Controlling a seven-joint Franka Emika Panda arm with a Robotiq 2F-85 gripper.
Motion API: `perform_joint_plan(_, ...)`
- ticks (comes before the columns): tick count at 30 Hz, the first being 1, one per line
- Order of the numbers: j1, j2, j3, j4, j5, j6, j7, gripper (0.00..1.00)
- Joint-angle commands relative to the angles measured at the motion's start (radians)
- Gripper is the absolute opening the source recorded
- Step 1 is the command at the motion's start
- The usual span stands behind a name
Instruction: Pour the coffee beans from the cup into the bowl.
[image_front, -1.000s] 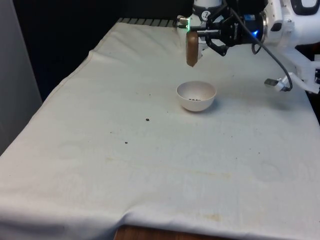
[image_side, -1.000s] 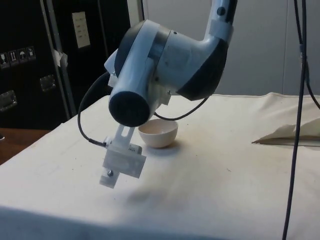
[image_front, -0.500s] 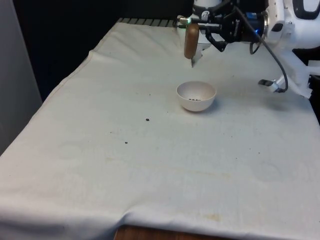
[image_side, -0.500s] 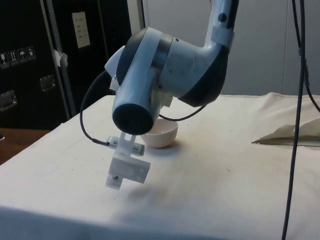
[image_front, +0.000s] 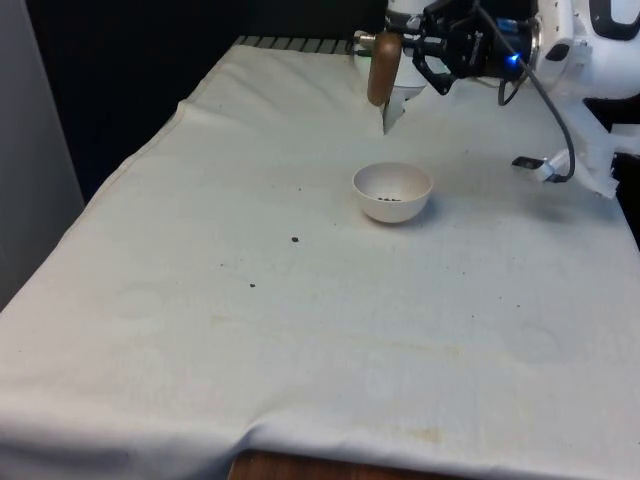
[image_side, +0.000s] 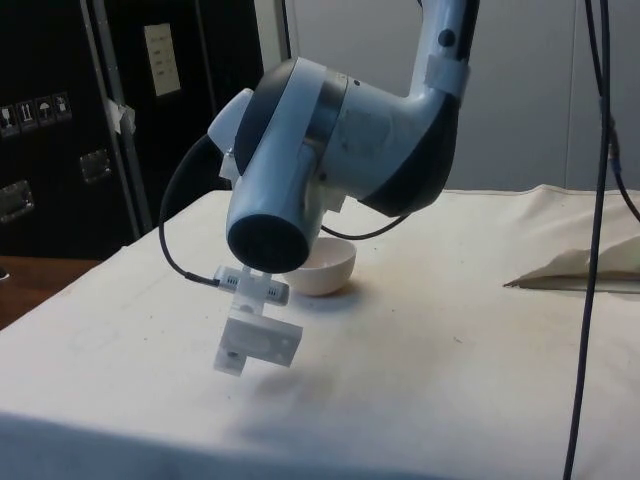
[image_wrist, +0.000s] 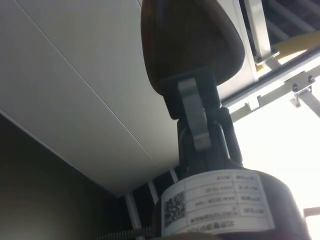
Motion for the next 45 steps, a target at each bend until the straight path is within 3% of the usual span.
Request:
perform_joint_plan(1, 0.001, 0.000, 0.000, 0.003, -0.001, -0.001, -0.007, 0.00)
perform_joint_plan(9, -0.001, 0.002, 0.003, 0.000, 0.000, -0.001, 0.002, 0.00)
perform_joint_plan(17, -0.026, -0.009, 0.005, 0.005, 0.005, 0.044, -0.001, 0.00)
perform_joint_plan(18, -0.016, 0.001, 0.000, 0.010, 0.001, 0.024, 0.003, 0.00)
perform_joint_plan(19, -0.032, -0.016, 0.004, 0.002, 0.005, 0.055, -0.001, 0.00)
perform_joint_plan(27, -0.054, -0.039, -0.009, -0.011, 0.012, 0.108, 0.010, 0.00)
perform_joint_plan(28, -0.043, -0.029, -0.016, -0.004, 0.009, 0.088, 0.010, 0.00)
perform_joint_plan(29, -0.056, -0.043, -0.012, -0.014, 0.013, 0.116, 0.011, 0.00)
perform_joint_plan(35, -0.069, -0.072, -0.029, -0.025, 0.024, 0.170, 0.012, 0.00)
perform_joint_plan(37, -0.073, -0.080, -0.035, -0.027, 0.026, 0.186, 0.011, 0.00)
perform_joint_plan(38, -0.061, -0.068, -0.040, -0.019, 0.021, 0.161, 0.012, 0.00)
perform_joint_plan(39, -0.074, -0.085, -0.038, -0.028, 0.028, 0.194, 0.011, 0.00)
perform_joint_plan(45, -0.079, -0.109, -0.062, -0.031, 0.039, 0.251, 0.009, 0.00)
